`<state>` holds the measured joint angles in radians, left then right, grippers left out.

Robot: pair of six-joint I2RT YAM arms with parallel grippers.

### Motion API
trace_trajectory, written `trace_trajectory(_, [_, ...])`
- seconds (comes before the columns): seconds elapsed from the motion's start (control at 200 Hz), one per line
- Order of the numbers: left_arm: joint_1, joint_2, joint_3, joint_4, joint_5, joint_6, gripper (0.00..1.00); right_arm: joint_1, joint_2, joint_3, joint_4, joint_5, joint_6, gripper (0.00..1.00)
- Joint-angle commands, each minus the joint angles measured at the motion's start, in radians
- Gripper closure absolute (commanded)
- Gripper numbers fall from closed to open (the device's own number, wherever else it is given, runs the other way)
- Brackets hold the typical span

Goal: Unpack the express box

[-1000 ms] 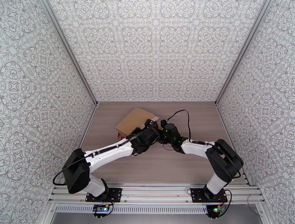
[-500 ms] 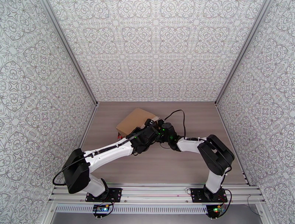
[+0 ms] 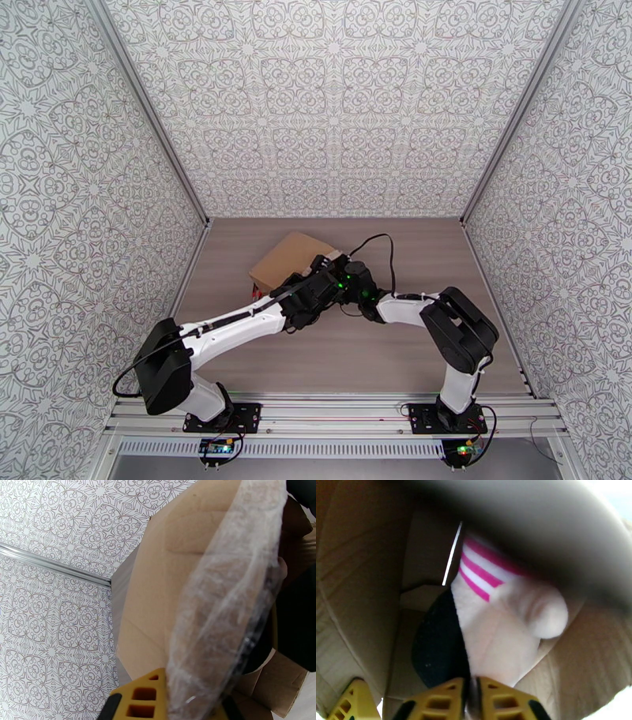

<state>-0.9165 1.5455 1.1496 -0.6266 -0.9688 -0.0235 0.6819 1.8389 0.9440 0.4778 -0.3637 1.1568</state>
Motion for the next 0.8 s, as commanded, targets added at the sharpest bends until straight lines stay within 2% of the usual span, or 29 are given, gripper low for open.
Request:
trace_trajectory(0.0, [-0.002, -0.001, 0.025, 0.003, 0.029, -0.018, 1.00, 0.008, -0.039, -0.020, 0.033, 0.003, 0.002, 0.90])
trace_trajectory(0.195, [0.032, -0.023, 0.048, -0.008, 0.055, -0.019, 1.00, 0.008, -0.232, -0.100, -0.072, 0.048, -0.039, 1.00])
trace_trajectory(0.43, [0.055, -0.034, 0.083, -0.029, 0.084, -0.032, 1.00, -0.018, -0.540, -0.020, -0.440, 0.177, -0.230, 1.00])
trace_trajectory(0.645, [0.080, -0.061, 0.142, -0.055, 0.176, -0.056, 1.00, -0.135, -0.776, 0.092, -0.801, 0.300, -0.386, 1.00])
trace_trajectory(0.795, [0.106, -0.051, 0.246, -0.144, 0.278, -0.096, 1.00, -0.278, -0.820, 0.159, -0.989, 0.274, -0.491, 1.00])
